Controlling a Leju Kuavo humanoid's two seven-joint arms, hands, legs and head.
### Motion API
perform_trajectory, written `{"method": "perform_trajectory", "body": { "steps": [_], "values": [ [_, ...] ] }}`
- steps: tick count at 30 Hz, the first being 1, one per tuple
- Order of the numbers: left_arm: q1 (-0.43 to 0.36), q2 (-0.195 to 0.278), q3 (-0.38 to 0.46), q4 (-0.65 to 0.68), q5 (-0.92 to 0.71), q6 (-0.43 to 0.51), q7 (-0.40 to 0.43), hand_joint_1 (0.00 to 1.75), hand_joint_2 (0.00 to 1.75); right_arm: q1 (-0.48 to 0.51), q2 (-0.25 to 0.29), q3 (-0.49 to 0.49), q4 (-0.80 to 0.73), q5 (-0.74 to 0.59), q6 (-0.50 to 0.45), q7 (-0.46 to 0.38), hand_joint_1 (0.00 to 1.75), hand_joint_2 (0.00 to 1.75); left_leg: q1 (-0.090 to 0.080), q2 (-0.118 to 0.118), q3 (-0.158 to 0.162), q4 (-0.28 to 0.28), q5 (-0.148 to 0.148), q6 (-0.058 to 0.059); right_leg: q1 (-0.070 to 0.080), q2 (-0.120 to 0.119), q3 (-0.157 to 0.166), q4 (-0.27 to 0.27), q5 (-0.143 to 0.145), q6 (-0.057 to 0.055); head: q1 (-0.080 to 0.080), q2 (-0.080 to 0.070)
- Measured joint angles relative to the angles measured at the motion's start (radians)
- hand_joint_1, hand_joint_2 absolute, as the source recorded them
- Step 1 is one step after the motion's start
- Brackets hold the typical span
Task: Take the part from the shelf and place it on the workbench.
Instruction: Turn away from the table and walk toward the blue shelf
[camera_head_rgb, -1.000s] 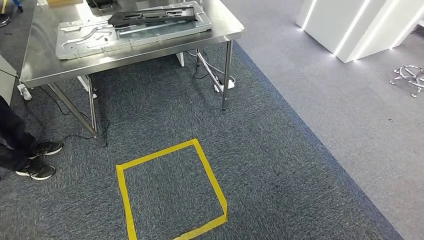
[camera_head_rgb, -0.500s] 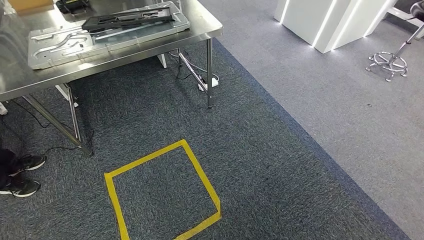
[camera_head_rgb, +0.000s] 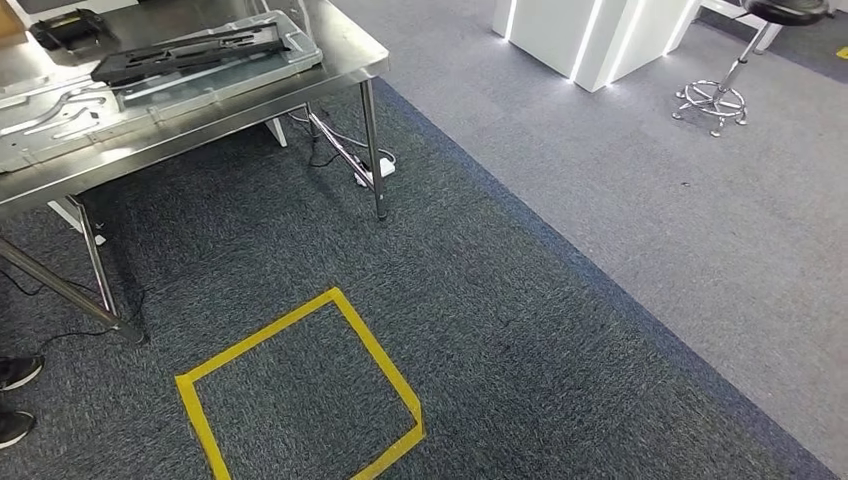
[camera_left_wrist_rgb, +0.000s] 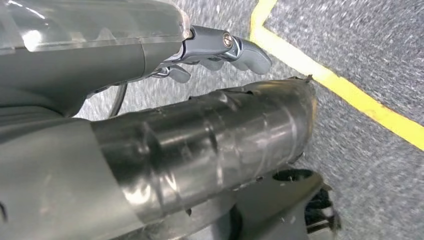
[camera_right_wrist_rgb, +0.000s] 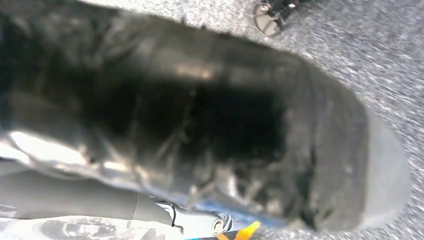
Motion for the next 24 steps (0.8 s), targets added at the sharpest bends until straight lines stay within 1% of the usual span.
{"method": "perform_trajectory", "body": {
  "steps": [1,2,3,4,5,6,7,8,9,10,11,12,13,14,15,16,17,18,19,20,21,22,23,24],
  "values": [
    [-0.001,0.0,0.0,0.0,0.0,0.0,0.0,0.0,0.0,0.001,0.0,0.0,0.0,0.0,0.0,0.0,0.0,0.0,0.001,0.008,0.002,-0.003,0.003,0.006,-0.001,0.002,-0.001,0.001,0.0,0.006,0.0,0.0],
    [-0.002,-0.001,0.0,0.0,0.0,0.0,0.0,0.0,0.0,0.002,0.0,0.0,0.0,0.0,0.0,0.0,0.0,0.0,0.003,0.017,0.005,-0.007,0.007,0.013,-0.001,-0.009,-0.005,0.01,-0.007,0.01,0.0,0.0],
    [-0.002,-0.001,0.0,0.0,0.0,0.0,0.0,0.0,0.0,0.003,0.0,0.0,0.001,0.0,0.0,0.0,0.0,0.0,0.005,0.025,0.007,-0.012,0.01,0.021,0.0,-0.024,-0.013,0.029,-0.021,0.014,0.001,0.0],
    [-0.001,-0.001,0.0,0.0,0.0,0.0,0.0,0.0,0.0,0.002,0.0,0.001,0.001,0.0,0.0,0.0,0.0,0.0,0.007,0.036,0.007,-0.015,0.013,0.027,-0.001,-0.045,-0.034,0.076,-0.05,0.018,0.002,0.0],
    [0.0,-0.001,0.0,0.0,0.0,-0.001,0.0,0.0,0.0,0.001,0.0,0.002,0.001,0.0,0.0,0.0,0.0,0.0,0.006,0.046,0.007,-0.016,0.012,0.03,-0.002,-0.064,-0.065,0.138,-0.085,0.022,0.003,0.0],
    [0.001,-0.001,0.0,0.0,0.0,-0.001,0.0,0.0,0.0,0.001,0.0,0.003,0.002,0.0,0.0,0.0,0.0,0.0,0.005,0.057,0.006,-0.016,0.012,0.031,-0.004,-0.073,-0.098,0.206,-0.115,0.025,0.003,0.0],
    [0.002,-0.001,0.0,0.0,0.0,-0.001,0.0,0.0,0.0,0.0,0.0,0.005,0.002,0.0,0.0,0.0,0.0,0.0,0.004,0.069,0.005,-0.015,0.011,0.03,-0.006,-0.078,-0.126,0.262,-0.135,0.028,0.003,0.0],
    [0.003,-0.001,0.0,0.0,0.0,-0.001,0.0,0.0,0.0,0.001,0.0,0.006,0.002,0.0,0.0,0.0,0.0,0.0,0.004,0.079,0.005,-0.015,0.01,0.03,-0.008,-0.081,-0.135,0.28,-0.132,0.03,0.003,0.0],
    [0.002,-0.001,0.0,0.0,0.0,-0.001,0.0,0.0,0.0,0.001,0.0,0.006,0.002,0.0,0.0,-0.001,0.0,0.0,0.004,0.088,0.006,-0.015,0.009,0.028,-0.01,-0.084,-0.123,0.257,-0.11,0.031,0.003,0.0],
    [0.002,-0.001,0.0,0.0,0.001,-0.001,-0.001,0.0,0.0,0.002,0.0,0.007,0.002,0.0,0.0,-0.001,0.0,0.0,0.004,0.096,0.009,-0.015,0.007,0.026,-0.01,-0.092,-0.092,0.197,-0.075,0.03,0.003,0.0],
    [0.002,-0.001,0.0,0.0,0.001,-0.002,-0.002,0.0,0.0,0.002,0.0,0.007,0.002,0.0,0.001,-0.003,0.0,0.0,0.003,0.104,0.012,-0.015,0.004,0.023,-0.009,-0.109,-0.053,0.121,-0.044,0.027,0.003,0.0],
    [0.002,-0.001,0.0,0.0,0.001,-0.002,-0.004,0.0,0.0,0.002,0.0,0.007,0.002,0.0,0.002,-0.006,0.0,0.0,0.002,0.111,0.015,-0.014,0.001,0.018,-0.007,-0.122,-0.02,0.056,-0.02,0.022,0.003,0.0],
    [0.001,-0.001,0.0,0.0,0.002,-0.002,-0.006,0.0,0.0,0.001,0.0,0.008,0.002,0.0,0.004,-0.009,0.0,0.0,0.0,0.117,0.017,-0.013,-0.001,0.012,-0.003,-0.132,0.0,0.015,-0.008,0.016,0.003,0.0],
    [0.0,-0.001,0.0,0.0,0.002,-0.002,-0.008,0.0,0.0,0.0,0.0,0.008,0.003,0.001,0.007,-0.012,0.0,0.0,-0.002,0.122,0.019,-0.013,-0.004,0.006,0.0,-0.136,0.007,-0.002,-0.006,0.011,0.003,0.0],
    [-0.001,-0.001,0.0,0.0,0.002,-0.002,-0.009,0.0,0.0,0.0,0.0,0.008,0.003,0.003,0.01,-0.014,0.0,0.0,-0.003,0.127,0.021,-0.013,-0.005,0.001,0.003,-0.127,0.005,-0.001,-0.005,0.006,0.003,0.0],
    [-0.003,-0.001,0.0,0.0,0.002,-0.002,-0.01,0.0,0.0,0.001,0.0,0.009,0.003,0.005,0.011,-0.015,0.0,0.0,-0.003,0.133,0.024,-0.014,-0.006,-0.006,0.002,-0.119,0.004,-0.002,-0.004,0.0,0.003,0.0],
    [-0.005,-0.001,0.0,0.0,0.002,-0.002,-0.011,0.0,0.0,0.001,0.0,0.009,0.003,0.007,0.013,-0.017,0.0,0.0,-0.002,0.131,0.027,-0.012,-0.01,-0.012,0.0,-0.112,0.005,-0.006,-0.002,-0.006,0.002,0.0],
    [-0.005,-0.001,0.0,0.0,0.002,-0.002,-0.011,0.0,0.0,0.001,0.0,0.009,0.003,0.009,0.013,-0.017,0.0,0.0,0.0,0.119,0.023,0.003,-0.024,-0.017,-0.002,-0.105,0.008,-0.011,0.001,-0.013,0.002,0.0],
    [-0.005,-0.001,0.001,0.0,0.002,-0.002,-0.012,0.0,0.0,0.0,0.0,0.009,0.003,0.01,0.013,-0.018,0.0,0.0,0.002,0.101,0.009,0.038,-0.049,-0.021,-0.005,-0.098,0.01,-0.015,0.005,-0.019,0.002,0.0],
    [-0.004,-0.001,0.001,0.0,0.002,-0.002,-0.012,0.0,0.0,-0.001,0.001,0.009,0.003,0.011,0.013,-0.019,0.0,0.0,0.004,0.078,-0.017,0.094,-0.083,-0.023,-0.006,-0.092,0.01,-0.017,0.007,-0.023,0.002,0.0],
    [-0.003,-0.001,0.001,0.0,0.002,-0.002,-0.012,0.0,0.0,-0.001,0.001,0.009,0.003,0.012,0.014,-0.019,0.0,0.0,0.004,0.062,-0.052,0.167,-0.119,-0.024,-0.005,-0.084,0.008,-0.017,0.008,-0.026,0.002,0.0],
    [-0.002,-0.001,0.001,0.0,0.002,-0.003,-0.013,0.0,0.0,-0.001,0.001,0.009,0.003,0.012,0.015,-0.019,0.0,0.0,0.004,0.055,-0.085,0.235,-0.146,-0.025,-0.004,-0.076,0.007,-0.017,0.008,-0.027,0.002,0.0],
    [0.0,-0.001,0.002,0.0,0.003,-0.004,-0.016,0.0,0.0,-0.001,0.001,0.009,0.003,0.012,0.017,-0.019,0.0,0.0,0.004,0.051,-0.109,0.28,-0.156,-0.025,-0.002,-0.066,0.007,-0.016,0.008,-0.028,0.002,0.0],
    [0.001,0.0,0.003,0.0,0.004,-0.006,-0.019,0.0,0.0,-0.001,0.001,0.009,0.003,0.013,0.019,-0.019,0.0,0.0,0.004,0.05,-0.117,0.289,-0.144,-0.024,-0.001,-0.056,0.007,-0.015,0.008,-0.028,0.002,0.0]
  ]
}}
